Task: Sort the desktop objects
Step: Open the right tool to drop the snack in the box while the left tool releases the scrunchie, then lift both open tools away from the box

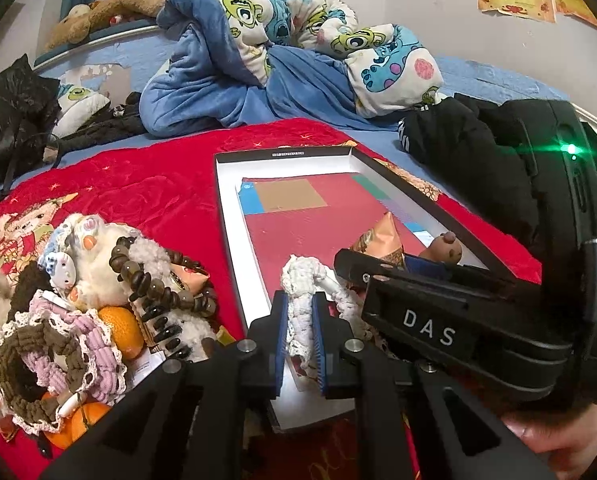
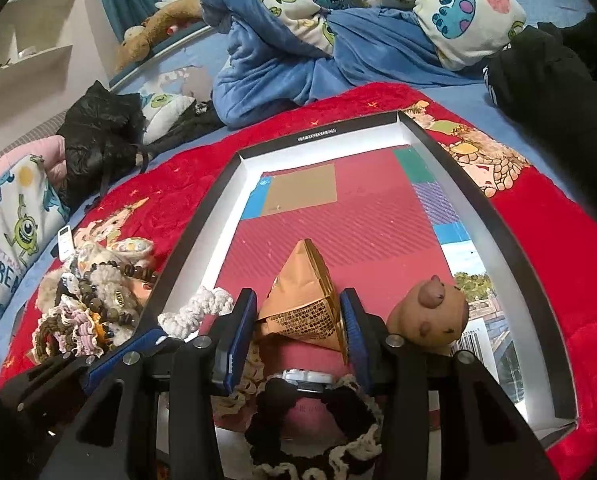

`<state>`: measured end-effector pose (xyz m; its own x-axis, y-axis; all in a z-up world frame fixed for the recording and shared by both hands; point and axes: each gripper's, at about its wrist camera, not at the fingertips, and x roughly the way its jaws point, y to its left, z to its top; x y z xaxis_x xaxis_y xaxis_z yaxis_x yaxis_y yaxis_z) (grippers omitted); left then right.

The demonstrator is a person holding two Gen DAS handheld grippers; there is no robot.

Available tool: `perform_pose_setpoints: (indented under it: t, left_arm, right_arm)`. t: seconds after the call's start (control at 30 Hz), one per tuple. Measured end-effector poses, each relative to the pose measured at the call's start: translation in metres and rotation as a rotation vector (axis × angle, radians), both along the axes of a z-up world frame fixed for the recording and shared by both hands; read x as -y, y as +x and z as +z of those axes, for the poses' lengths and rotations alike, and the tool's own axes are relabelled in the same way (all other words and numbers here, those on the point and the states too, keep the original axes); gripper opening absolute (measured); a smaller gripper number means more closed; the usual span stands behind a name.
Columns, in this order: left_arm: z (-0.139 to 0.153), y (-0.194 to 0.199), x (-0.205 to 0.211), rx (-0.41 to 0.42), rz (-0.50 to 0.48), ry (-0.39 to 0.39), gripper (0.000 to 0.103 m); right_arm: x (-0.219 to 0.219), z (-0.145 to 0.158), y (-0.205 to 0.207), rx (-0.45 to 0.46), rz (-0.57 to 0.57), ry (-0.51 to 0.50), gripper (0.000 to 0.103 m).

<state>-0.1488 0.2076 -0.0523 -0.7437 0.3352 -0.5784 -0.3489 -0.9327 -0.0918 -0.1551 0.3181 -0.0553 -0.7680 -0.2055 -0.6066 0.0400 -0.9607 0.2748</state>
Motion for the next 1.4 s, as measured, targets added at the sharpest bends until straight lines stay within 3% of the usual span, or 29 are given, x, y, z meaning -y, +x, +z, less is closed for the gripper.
perform_pose_setpoints:
  t: [0.1, 0.27, 0.33, 0.47, 0.57, 0.6, 0.63, 0.73, 0.77, 0.8, 1.4]
  left_arm:
    - [0.001, 0.001, 0.001, -0.004, -0.002, -0.001, 0.012]
    - [0.003, 0.005, 0.004, -0.015, -0.006, 0.017, 0.026]
    - [0.005, 0.009, 0.001, -0.035, -0.011, 0.008, 0.042]
    - [0.01, 0.017, 0.001, -0.085, 0.011, -0.01, 0.056]
    - [0.012, 0.017, 0.006, -0.083, 0.021, 0.014, 0.082]
    - [0.012, 0.017, 0.009, -0.081, 0.026, 0.025, 0.097]
    - [0.013, 0.017, 0.01, -0.084, 0.032, 0.032, 0.103]
    - [0.016, 0.02, 0.012, -0.105, 0.04, 0.039, 0.103]
    - [0.017, 0.022, 0.011, -0.11, 0.04, 0.035, 0.103]
    - [0.017, 0.022, 0.01, -0.114, 0.034, 0.028, 0.103]
    - [0.013, 0.018, 0.008, -0.092, 0.027, 0.028, 0.103]
  right_arm:
    - [0.0, 0.001, 0.002, -0.018, 0.004, -0.007, 0.043]
    - [-0.001, 0.006, 0.009, -0.063, 0.02, -0.029, 0.043]
    - [-0.002, 0.007, 0.01, -0.073, 0.02, -0.035, 0.044]
    - [-0.002, 0.01, 0.013, -0.093, 0.014, -0.031, 0.052]
    - [-0.008, 0.013, 0.017, -0.117, 0.001, -0.052, 0.056]
    - [-0.01, 0.015, 0.019, -0.133, 0.0, -0.066, 0.059]
    - [-0.011, 0.017, 0.022, -0.148, 0.0, -0.076, 0.062]
    - [-0.012, 0.024, 0.029, -0.19, 0.003, -0.081, 0.085]
    - [-0.011, 0.026, 0.03, -0.199, 0.006, -0.08, 0.098]
    - [-0.01, 0.028, 0.032, -0.209, 0.009, -0.076, 0.103]
    - [-0.005, 0.029, 0.037, -0.211, -0.015, -0.041, 0.103]
